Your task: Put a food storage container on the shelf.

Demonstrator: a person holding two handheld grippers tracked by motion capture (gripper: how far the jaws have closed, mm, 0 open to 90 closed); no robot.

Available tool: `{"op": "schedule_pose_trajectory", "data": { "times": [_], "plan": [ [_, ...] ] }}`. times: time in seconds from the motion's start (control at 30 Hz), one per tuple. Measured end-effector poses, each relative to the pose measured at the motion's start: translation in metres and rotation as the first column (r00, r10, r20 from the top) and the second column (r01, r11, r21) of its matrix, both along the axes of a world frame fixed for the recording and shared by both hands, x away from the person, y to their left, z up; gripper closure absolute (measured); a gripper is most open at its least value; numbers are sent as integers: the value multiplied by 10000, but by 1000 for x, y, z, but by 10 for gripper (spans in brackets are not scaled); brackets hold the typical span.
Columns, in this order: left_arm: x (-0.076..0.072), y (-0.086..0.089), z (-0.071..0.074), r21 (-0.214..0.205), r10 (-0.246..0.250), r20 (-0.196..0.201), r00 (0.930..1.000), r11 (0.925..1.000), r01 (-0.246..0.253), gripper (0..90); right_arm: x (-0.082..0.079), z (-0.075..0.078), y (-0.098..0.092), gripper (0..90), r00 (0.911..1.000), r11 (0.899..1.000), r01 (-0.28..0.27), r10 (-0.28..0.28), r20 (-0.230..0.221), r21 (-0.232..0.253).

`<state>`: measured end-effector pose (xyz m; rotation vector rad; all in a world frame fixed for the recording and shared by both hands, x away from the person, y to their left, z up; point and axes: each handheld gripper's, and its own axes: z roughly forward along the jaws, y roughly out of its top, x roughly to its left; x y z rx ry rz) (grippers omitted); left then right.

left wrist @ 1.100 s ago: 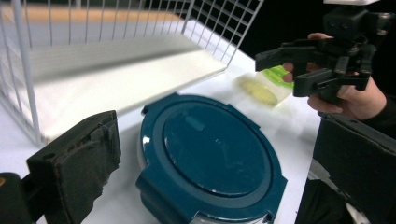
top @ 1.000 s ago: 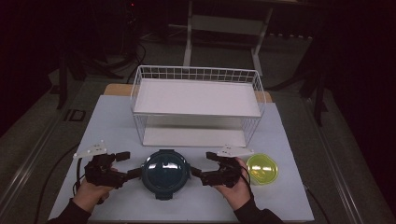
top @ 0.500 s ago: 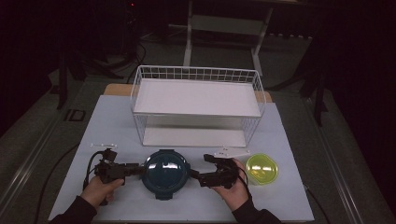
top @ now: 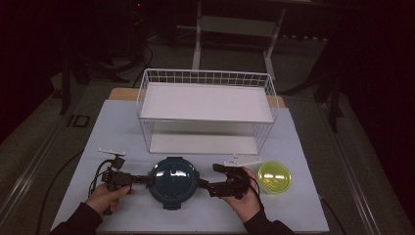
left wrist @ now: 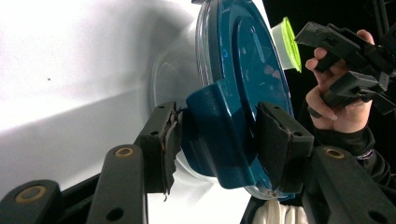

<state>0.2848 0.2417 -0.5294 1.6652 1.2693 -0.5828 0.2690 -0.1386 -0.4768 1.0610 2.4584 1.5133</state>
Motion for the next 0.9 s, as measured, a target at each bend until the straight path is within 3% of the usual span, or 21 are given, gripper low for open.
{"op": "schedule_pose_trajectory", "data": {
  "times": [0.1, 0.27, 0.4, 0.57, 0.67, 0.9],
  "plan": [
    [-1, 0, 0, 23, -4, 84, 10000, 10000, 4, 499, 1, -3, -1, 203, 9997, 10000, 36, -36, -236, 7],
    [-6, -1, 4, 75, -150, 799, 9967, 9999, 144, 510, 2, -9, -3, 227, 9963, 10000, 46, -42, -853, 43],
    [-10, -3, 6, 75, -179, 1098, 9938, 9998, 172, 515, 2, -15, 1, 250, 9902, 9999, -63, 80, -1393, 122],
    [-16, -4, 9, 96, -400, 1832, 9823, 9992, 389, 526, 2, -19, 4, 289, 9836, 9996, -187, 224, -1791, 219],
    [-20, -5, 12, 157, -585, 2301, 9714, 9983, 564, 539, 3, -21, 5, 319, 9797, 9993, -255, 303, -1980, 264],
    [-26, -6, 15, 342, -754, 2718, 9594, 9971, 687, 542, -1, -24, 8, 411, 9679, 9975, -615, 683, -2417, 355]
  ]
}}
